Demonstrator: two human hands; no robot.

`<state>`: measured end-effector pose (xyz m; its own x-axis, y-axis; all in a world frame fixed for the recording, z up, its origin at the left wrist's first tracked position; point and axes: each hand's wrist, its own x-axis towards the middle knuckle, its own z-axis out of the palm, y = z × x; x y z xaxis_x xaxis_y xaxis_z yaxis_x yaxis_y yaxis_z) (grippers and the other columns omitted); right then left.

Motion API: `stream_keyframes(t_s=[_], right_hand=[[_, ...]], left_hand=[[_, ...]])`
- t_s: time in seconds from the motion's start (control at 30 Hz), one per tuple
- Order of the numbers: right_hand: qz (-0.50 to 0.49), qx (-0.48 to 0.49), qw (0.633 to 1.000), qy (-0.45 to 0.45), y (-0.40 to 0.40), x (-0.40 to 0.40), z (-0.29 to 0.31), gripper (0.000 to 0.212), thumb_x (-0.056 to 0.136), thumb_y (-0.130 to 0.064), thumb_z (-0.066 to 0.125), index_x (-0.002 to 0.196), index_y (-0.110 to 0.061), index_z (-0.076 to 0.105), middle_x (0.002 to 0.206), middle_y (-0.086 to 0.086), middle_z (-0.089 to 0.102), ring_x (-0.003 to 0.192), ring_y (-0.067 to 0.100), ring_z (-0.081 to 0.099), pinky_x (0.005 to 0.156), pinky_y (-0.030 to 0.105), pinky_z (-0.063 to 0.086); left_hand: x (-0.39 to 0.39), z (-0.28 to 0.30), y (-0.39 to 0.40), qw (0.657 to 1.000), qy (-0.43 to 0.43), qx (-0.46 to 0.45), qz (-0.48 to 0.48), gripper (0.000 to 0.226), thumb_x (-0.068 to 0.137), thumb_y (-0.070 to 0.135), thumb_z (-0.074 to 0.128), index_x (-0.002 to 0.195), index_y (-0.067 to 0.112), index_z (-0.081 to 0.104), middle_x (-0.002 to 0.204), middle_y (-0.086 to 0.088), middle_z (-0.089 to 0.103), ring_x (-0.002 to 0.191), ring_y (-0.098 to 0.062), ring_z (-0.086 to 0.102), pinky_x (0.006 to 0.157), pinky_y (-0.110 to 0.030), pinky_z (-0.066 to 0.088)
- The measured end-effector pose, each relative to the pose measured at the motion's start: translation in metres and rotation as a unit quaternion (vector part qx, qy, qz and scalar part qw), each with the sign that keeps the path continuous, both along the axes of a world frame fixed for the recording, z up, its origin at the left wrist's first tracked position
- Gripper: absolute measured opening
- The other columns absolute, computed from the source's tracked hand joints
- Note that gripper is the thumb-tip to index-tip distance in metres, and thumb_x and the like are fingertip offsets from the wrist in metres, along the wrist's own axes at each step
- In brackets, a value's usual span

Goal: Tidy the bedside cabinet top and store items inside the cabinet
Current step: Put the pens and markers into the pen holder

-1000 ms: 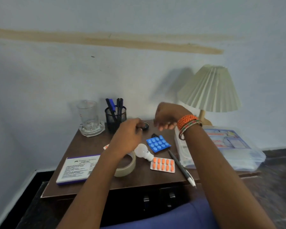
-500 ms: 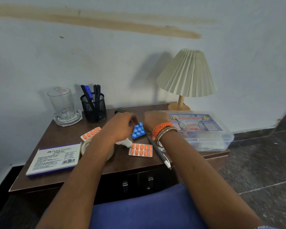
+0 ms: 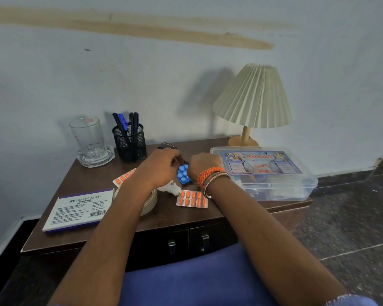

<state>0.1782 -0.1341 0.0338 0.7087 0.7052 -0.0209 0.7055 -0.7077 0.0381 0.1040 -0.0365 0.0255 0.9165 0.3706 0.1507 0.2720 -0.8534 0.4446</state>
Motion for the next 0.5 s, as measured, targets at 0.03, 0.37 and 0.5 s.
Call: stream_keyframes(t_s=[0.03, 0.37, 0.5], right_hand=[[-0.001, 0.007, 1.0, 0.004, 0.0, 0.0, 0.001, 0.031, 0.099, -0.022, 0.039, 0.115, -0.004, 0.06, 0.114, 0.011, 0.064, 0.105, 0.023, 0.06, 0.078, 0.028, 0.042], [-0.026, 0.287, 0.949, 0.125, -0.008, 0.023, 0.048, 0.014, 0.069, -0.01, 0.069, 0.079, -0.002, 0.063, 0.073, 0.009, 0.067, 0.066, 0.022, 0.067, 0.067, 0.031, 0.056], [-0.004, 0.462, 0.85, 0.254, -0.007, 0.019, 0.055, 0.023, 0.083, -0.021, 0.069, 0.077, 0.002, 0.069, 0.045, 0.002, 0.052, 0.027, 0.008, 0.043, 0.036, 0.016, 0.035]], left_hand=[[0.0, 0.001, 0.0, 1.0, -0.007, -0.004, -0.001, 0.022, 0.091, 0.009, 0.05, 0.105, 0.017, 0.064, 0.114, -0.006, 0.064, 0.1, -0.018, 0.06, 0.089, -0.034, 0.05], [-0.008, 0.021, -0.009, 0.948, -0.092, -0.305, -0.008, 0.022, 0.098, 0.011, 0.043, 0.111, 0.008, 0.06, 0.099, -0.005, 0.066, 0.086, -0.013, 0.063, 0.067, -0.019, 0.053], [-0.015, 0.027, -0.008, 0.92, -0.096, -0.379, -0.019, 0.026, 0.099, 0.016, 0.041, 0.114, 0.01, 0.061, 0.102, -0.006, 0.071, 0.094, -0.015, 0.068, 0.073, -0.022, 0.056]])
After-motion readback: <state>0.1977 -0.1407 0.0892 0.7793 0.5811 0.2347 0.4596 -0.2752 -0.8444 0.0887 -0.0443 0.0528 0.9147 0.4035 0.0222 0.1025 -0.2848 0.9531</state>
